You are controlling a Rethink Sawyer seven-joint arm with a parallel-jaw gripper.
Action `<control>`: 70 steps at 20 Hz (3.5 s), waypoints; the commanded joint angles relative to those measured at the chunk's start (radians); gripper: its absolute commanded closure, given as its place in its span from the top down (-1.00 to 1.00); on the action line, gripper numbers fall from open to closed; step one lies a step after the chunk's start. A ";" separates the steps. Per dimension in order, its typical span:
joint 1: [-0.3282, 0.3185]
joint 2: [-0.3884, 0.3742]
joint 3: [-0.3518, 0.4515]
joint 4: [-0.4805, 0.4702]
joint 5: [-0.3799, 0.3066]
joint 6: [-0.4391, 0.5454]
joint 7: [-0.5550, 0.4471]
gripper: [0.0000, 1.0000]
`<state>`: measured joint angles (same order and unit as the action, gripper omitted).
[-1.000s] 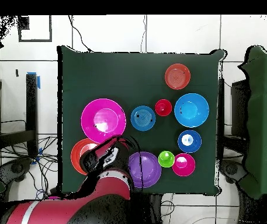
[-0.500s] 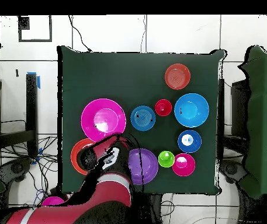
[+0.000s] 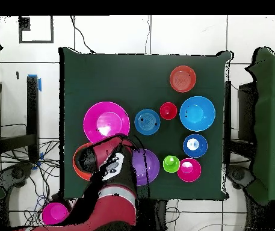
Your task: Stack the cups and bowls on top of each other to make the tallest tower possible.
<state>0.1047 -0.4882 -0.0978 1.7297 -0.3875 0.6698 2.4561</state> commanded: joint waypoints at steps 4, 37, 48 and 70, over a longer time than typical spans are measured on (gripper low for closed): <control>-0.017 -0.038 0.094 0.020 0.066 0.088 -0.011 -1.00; -0.092 -0.040 0.106 -0.085 0.040 0.162 -0.066 -1.00; -0.145 -0.077 0.163 -0.038 0.127 0.202 -0.070 -1.00; -0.167 -0.070 0.200 -0.045 0.120 0.171 -0.075 -1.00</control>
<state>-0.0505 -0.5706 0.0050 1.7092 -0.2756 0.7670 2.4561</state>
